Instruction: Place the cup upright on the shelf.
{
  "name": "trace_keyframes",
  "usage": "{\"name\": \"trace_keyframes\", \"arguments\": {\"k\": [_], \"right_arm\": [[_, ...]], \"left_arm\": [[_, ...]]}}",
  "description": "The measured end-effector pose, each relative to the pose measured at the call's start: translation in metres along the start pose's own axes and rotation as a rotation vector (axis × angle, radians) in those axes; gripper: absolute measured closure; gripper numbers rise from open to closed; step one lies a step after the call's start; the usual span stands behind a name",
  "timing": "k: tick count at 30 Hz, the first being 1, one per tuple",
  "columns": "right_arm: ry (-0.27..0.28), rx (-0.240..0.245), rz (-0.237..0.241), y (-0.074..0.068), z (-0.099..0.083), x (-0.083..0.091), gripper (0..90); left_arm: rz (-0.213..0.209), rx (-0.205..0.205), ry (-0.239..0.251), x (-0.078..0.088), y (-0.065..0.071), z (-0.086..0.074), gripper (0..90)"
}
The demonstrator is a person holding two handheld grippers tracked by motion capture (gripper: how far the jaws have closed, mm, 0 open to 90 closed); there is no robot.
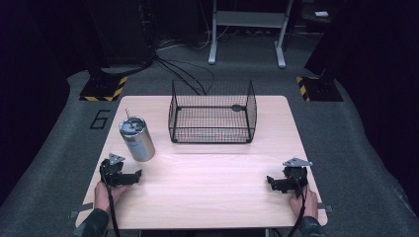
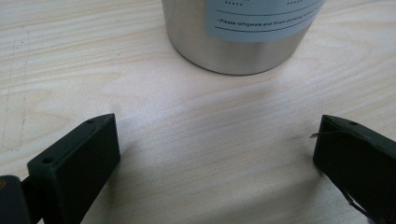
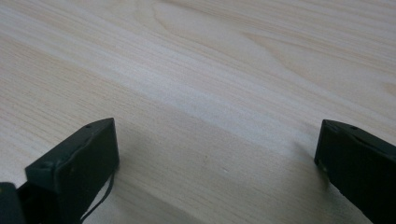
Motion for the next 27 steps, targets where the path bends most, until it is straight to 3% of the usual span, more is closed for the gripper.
{"name": "trace_keyframes", "arguments": {"k": [3,4,7,11,12,13,14,21,27], "right_arm": [[0.001,0.0,0.0,0.0,0.0,0.0,0.0],[0.001,0.0,0.0,0.0,0.0,0.0,0.0],[0.0,-0.001,0.0,0.0,0.0,0.0,0.0],[0.004,0.0,-0.002,0.0,0.0,0.0,0.0],[0.0,-0.001,0.0,0.0,0.0,0.0,0.0],[0.0,-0.001,0.0,0.0,0.0,0.0,0.0],[-0.004,0.0,-0.001,0.0,0.0,0.0,0.0],[-0.007,0.001,0.0,0.0,0.0,0.0,0.0],[-0.007,0.001,0.0,0.0,0.0,0.0,0.0]], "left_arm": [[0.0,0.012,-0.013,0.0,0.001,0.0,0.2],[-0.004,-0.005,-0.018,0.0,-0.001,0.0,0.0],[-0.035,0.019,-0.007,0.001,0.001,0.002,0.0],[-0.054,0.019,0.008,0.004,0.0,0.006,0.0],[-0.091,0.052,0.019,0.008,0.001,0.011,0.0],[-0.091,0.052,0.019,0.008,0.001,0.011,0.0],[-0.111,0.077,0.045,0.013,0.0,0.018,0.0],[-0.164,0.113,0.153,0.029,0.0,0.046,0.0],[-0.166,0.092,0.215,0.036,0.006,0.07,0.0]]}}
Point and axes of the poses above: each handheld gripper's, and its own axes: x roughly backward along the jaws, z roughly out of its top, y roughly to its right, the point moved 10 cm from there along -x, roughly forward along the jaws, and after that the axes turned 2 degrees about -z, right-handed, at the moved point
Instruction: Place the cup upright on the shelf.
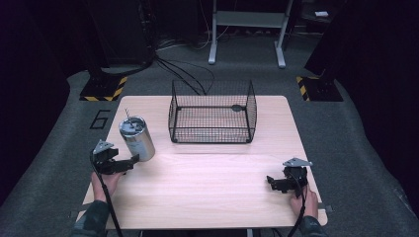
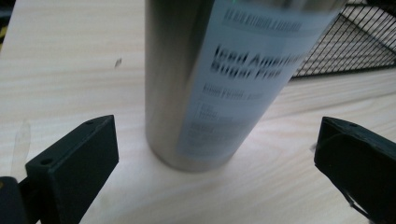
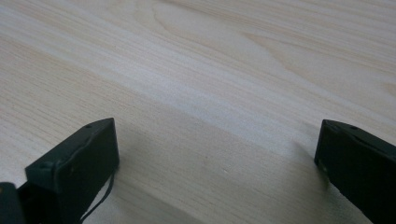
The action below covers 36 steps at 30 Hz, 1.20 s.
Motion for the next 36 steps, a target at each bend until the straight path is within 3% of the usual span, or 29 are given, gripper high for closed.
{"name": "trace_keyframes", "arguments": {"k": [12,17,26,36], "right_arm": [[0.001,0.0,0.0,0.0,0.0,0.0,0.0],[0.002,0.0,0.0,0.0,0.0,0.0,0.0],[0.001,0.0,0.0,0.0,0.0,0.0,0.0],[0.0,-0.001,0.0,0.0,0.0,0.0,0.0]], "left_arm": [[0.029,-0.024,0.082,-0.003,0.007,0.038,0.0],[0.029,-0.007,0.124,-0.005,0.007,0.05,0.1],[0.046,-0.03,0.115,-0.018,0.012,0.058,0.0],[0.105,-0.055,0.121,-0.026,0.011,0.06,1.8]]}}
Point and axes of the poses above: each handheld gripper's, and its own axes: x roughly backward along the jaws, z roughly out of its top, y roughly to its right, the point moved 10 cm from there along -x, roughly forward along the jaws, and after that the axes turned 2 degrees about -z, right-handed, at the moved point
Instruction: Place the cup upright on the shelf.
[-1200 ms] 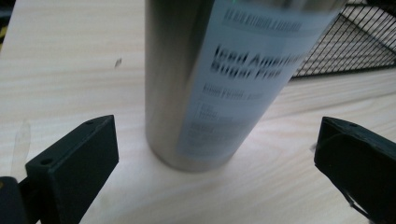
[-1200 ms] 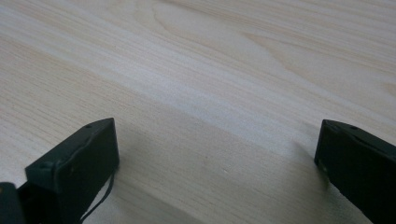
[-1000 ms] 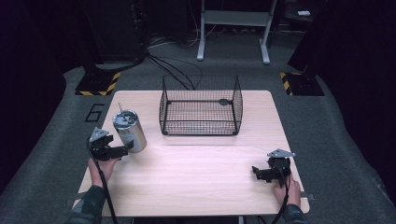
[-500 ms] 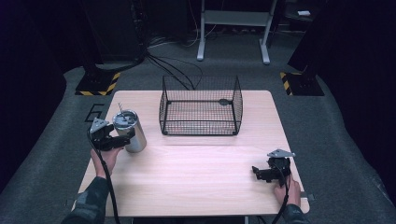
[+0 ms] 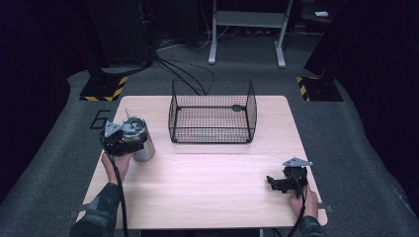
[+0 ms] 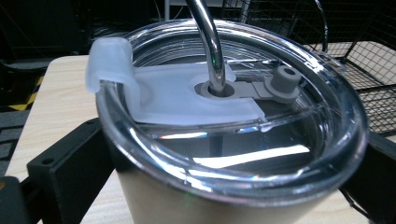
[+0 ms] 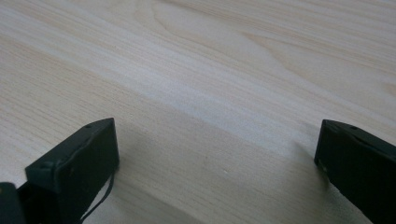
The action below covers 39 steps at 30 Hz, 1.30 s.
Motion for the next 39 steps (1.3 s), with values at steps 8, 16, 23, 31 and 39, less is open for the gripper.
{"name": "trace_keyframes", "arguments": {"k": [8,16,23,31,39], "right_arm": [[0.006,0.001,-0.001,0.0,0.0,0.0,0.0],[0.002,0.001,0.0,0.0,0.0,0.0,0.0],[0.006,-0.002,0.0,0.0,0.0,0.0,0.0],[0.006,-0.002,0.002,0.0,0.001,0.0,0.0],[0.006,-0.002,0.002,0.0,0.001,0.0,0.0]], "left_arm": [[0.023,-0.02,-0.006,0.0,0.001,0.0,3.0],[0.013,-0.032,-0.023,0.001,0.0,0.001,3.4],[0.008,-0.028,-0.02,0.002,-0.001,0.001,3.7],[-0.009,-0.023,-0.023,0.008,-0.004,0.001,3.7],[-0.015,-0.038,-0.01,0.018,-0.003,0.004,3.7]]}}
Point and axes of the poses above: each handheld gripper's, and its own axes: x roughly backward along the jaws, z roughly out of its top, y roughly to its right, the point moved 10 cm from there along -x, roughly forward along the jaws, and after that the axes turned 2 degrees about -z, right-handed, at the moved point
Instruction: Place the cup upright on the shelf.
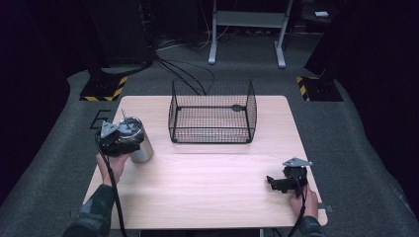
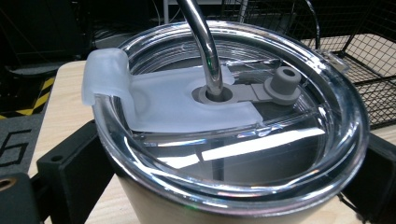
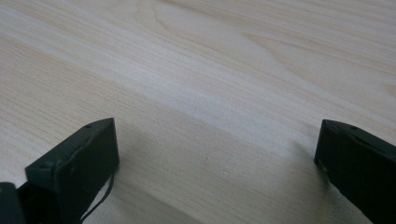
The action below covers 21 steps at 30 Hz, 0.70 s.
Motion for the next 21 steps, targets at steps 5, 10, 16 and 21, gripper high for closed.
{"name": "trace_keyframes", "arguments": {"k": [5,10,16,21], "right_arm": [[0.0,0.0,0.0,0.0,0.0,0.0,0.0],[0.0,0.001,0.0,0.0,0.0,0.0,0.0],[0.0,0.0,0.0,0.0,0.0,0.0,0.0],[0.0,0.0,0.0,0.0,0.0,0.0,0.0]], "left_arm": [[-0.013,-0.021,0.002,0.006,0.003,0.001,3.7],[-0.031,-0.032,0.011,0.014,0.007,0.005,3.7],[-0.061,-0.052,0.019,0.025,0.018,0.009,3.7],[-0.099,-0.077,0.025,0.032,0.031,0.014,3.7]]}}
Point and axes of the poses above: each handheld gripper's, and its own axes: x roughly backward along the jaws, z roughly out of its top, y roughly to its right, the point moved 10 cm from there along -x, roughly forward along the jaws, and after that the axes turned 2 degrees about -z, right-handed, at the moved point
